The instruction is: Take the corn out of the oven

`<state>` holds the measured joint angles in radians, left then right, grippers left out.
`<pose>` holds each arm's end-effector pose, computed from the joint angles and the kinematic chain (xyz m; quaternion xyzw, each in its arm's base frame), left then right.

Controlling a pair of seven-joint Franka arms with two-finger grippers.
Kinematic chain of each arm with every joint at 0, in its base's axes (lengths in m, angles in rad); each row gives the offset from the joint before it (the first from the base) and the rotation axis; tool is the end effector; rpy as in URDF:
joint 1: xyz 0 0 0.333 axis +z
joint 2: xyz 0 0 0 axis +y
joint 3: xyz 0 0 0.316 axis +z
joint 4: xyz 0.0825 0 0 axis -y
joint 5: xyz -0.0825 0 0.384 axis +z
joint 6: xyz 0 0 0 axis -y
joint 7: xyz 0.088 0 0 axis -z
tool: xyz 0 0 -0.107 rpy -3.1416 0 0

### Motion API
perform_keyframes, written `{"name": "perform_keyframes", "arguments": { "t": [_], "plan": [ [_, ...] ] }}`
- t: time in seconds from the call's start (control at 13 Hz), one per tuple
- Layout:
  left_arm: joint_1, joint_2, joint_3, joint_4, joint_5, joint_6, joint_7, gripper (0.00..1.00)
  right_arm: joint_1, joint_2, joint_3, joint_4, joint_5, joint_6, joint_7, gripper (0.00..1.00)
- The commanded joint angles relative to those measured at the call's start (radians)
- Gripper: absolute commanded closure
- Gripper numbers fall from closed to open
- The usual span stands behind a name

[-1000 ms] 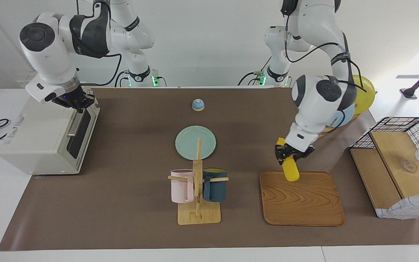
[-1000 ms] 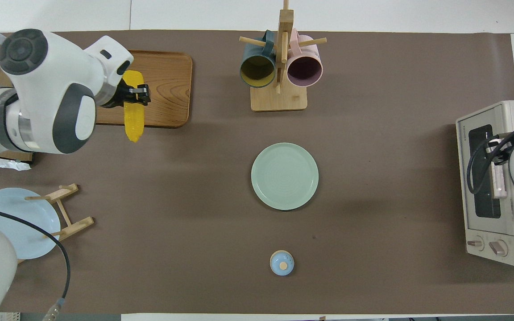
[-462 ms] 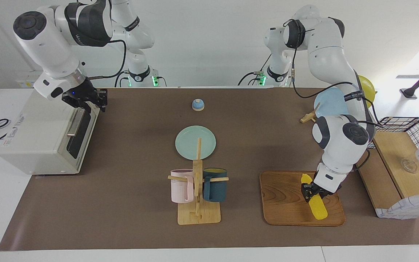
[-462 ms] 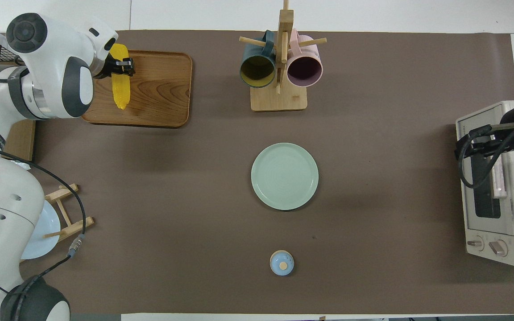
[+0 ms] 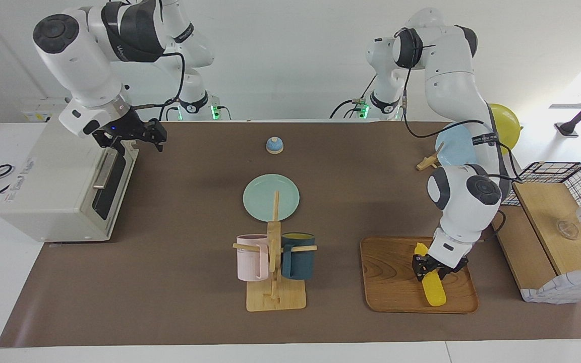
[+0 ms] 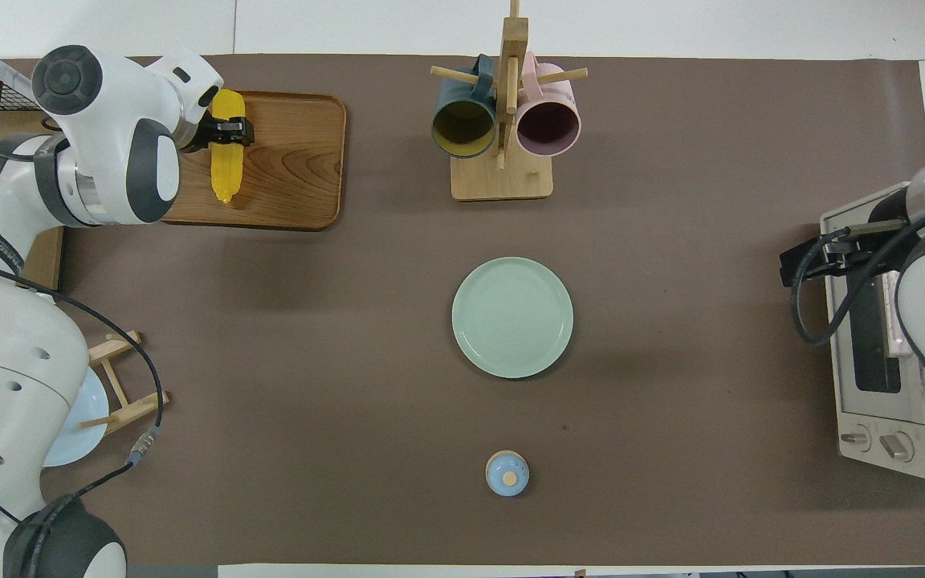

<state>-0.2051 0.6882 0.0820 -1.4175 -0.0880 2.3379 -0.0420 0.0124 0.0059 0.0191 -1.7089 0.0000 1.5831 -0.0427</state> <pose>0.7396 -0.1061 0.3173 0.9927 -0.0259 0.1159 0.0199 0.5491 0.0173 0.5574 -0.9971 -0.0370 0.0658 0.0004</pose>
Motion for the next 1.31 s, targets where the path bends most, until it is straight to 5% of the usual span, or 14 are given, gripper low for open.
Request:
{"name": "perform_keyframes", "arguments": {
  "t": [0.0,1.23],
  "plan": [
    [0.007,-0.065,0.001,-0.04,-0.006,-0.031,0.022,0.0,0.004,-0.006,-0.024,-0.002,0.005,0.002,0.015,0.0],
    [0.093,-0.663,0.015,-0.046,0.002,-0.878,-0.024,0.0,-0.006,-0.012,-0.021,0.018,0.023,-0.009,0.018,0.0]
  ]
}}
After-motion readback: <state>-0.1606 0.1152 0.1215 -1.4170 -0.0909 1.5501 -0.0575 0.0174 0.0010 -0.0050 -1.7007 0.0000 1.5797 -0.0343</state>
